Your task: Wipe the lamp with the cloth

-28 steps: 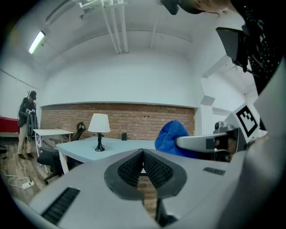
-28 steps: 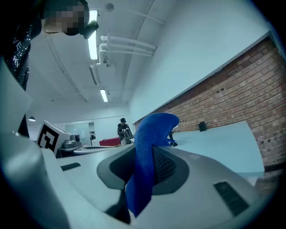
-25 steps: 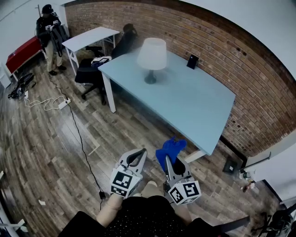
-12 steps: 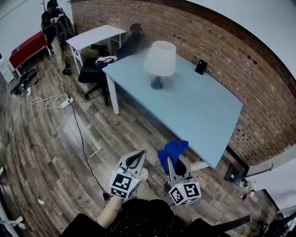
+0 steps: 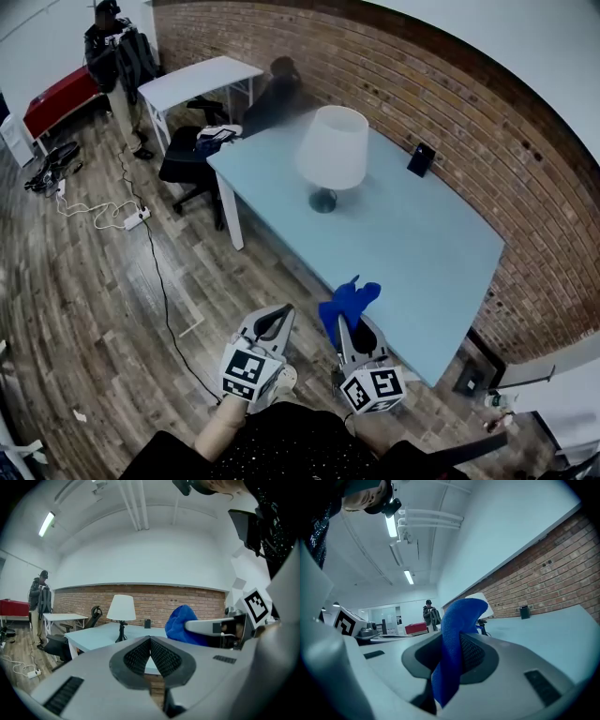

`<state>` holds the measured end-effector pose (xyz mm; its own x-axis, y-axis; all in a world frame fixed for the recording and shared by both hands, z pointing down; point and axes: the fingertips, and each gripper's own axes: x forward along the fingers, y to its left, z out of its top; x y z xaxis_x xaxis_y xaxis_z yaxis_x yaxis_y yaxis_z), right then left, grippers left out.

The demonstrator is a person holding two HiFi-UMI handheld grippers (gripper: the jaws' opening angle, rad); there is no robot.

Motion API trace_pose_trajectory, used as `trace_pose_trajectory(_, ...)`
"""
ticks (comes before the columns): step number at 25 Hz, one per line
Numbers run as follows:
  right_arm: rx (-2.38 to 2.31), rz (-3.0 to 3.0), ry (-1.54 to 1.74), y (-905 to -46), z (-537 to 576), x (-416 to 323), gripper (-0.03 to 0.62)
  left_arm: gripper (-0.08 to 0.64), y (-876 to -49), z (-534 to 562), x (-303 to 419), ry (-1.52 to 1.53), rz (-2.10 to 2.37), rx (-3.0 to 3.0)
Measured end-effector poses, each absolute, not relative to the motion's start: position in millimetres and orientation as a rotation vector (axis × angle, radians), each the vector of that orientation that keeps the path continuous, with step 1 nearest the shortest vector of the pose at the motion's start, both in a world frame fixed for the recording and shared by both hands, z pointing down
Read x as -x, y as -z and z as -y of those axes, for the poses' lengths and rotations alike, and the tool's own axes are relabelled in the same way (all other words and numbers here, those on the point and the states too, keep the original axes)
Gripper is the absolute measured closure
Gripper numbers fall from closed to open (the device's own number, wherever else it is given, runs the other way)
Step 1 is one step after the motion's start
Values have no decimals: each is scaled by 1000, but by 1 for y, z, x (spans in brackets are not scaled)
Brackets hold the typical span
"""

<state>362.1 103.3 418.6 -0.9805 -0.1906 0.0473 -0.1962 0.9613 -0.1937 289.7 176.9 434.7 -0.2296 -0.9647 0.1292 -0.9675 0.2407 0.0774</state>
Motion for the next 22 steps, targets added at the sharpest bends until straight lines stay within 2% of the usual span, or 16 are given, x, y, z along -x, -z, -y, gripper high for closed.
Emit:
trace_pose_trajectory(10, -290, 3080, -321, -424, -53, -299, 505, 551, -438, -127, -228, -56, 2362, -1834)
trace_pose_trajectory(22, -373, 3086, -323, -432, -14, -275, 505, 552, -448, -81, -198, -60, 2331, -1871)
